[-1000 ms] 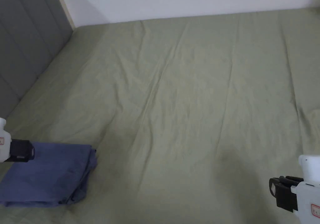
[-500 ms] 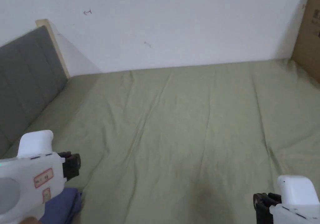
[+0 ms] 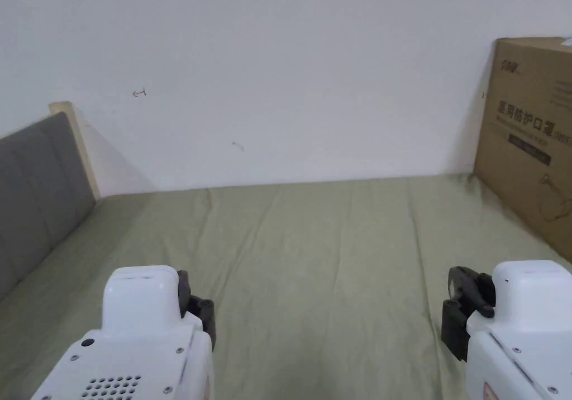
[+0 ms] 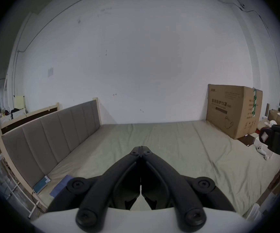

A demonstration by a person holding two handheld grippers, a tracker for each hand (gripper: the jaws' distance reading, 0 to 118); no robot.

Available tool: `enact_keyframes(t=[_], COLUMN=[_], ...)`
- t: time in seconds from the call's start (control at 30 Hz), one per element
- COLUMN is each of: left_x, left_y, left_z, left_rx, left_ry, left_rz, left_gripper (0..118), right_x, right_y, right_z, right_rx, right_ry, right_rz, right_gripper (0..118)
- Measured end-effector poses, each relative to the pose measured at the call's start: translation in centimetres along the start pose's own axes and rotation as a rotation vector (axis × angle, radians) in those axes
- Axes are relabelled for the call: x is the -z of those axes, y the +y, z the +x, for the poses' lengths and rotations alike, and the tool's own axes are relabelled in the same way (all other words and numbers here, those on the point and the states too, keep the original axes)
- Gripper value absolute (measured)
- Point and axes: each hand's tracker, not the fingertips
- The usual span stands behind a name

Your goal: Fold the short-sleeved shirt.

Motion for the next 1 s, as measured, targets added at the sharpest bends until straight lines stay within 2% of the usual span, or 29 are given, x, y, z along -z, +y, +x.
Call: enact_keyframes(t=[0.17,0.2,0.23,0.27,0.3,0.33,0.37,0.4,0.43,0.47,0.63,0.83,1.0], left_x=[-1.2,-1.2,-1.2,-1.2,-1.3,-1.3,-1.3,-1.2,-1.2,-1.2,-1.6,-1.2,-0.7], left_y=[0.3,0.3,0.4,0.4,0.4,0.4,0.4,0.4,0.5,0.3,0.2,1.0,1.1], left_z=[1.5,1.4,1.4,1.4,1.5,1.6,1.5,1.4,1.6,1.5,2.0,1.4,1.3], left_rx=[0.02,0.021,0.021,0.025,0.031,0.031,0.033,0.033,0.026,0.016,0.054,-0.002,-0.029], left_ry=[0.037,0.031,0.031,0.029,0.024,0.028,0.024,0.003,-0.007,-0.017,0.032,-0.057,-0.075], left_rz=[0.059,0.065,0.065,0.067,0.07,0.067,0.063,0.056,0.047,0.049,0.093,0.04,0.01], left_gripper=[0,0,0,0,7,21,46,84,107,114,114,114,113], right_x=[0.3,0.3,0.4,0.6,0.8,0.9,0.9,0.8,0.7,0.7,1.0,1.3,1.5], right_y=[0.3,0.3,0.2,0.2,0.0,-0.1,-0.3,-0.4,-0.4,-0.3,0.0,0.4,0.6], right_z=[0.0,0.1,0.1,0.1,0.1,0.1,0.0,0.0,0.1,0.1,0.1,0.3,0.1], right_rx=[-0.011,-0.008,-0.009,-0.01,-0.015,-0.016,-0.012,-0.002,0.009,0.01,-0.006,0.02,-0.014], right_ry=[0.009,0.02,0.031,0.038,0.043,0.043,0.04,0.036,0.036,0.037,0.025,0.016,-0.016], right_rz=[0.004,-0.003,-0.012,-0.023,-0.04,-0.045,-0.046,-0.04,-0.027,-0.028,-0.029,-0.015,-0.01], right_gripper=[5,14,29,50,82,98,106,107,107,107,107,107,108])
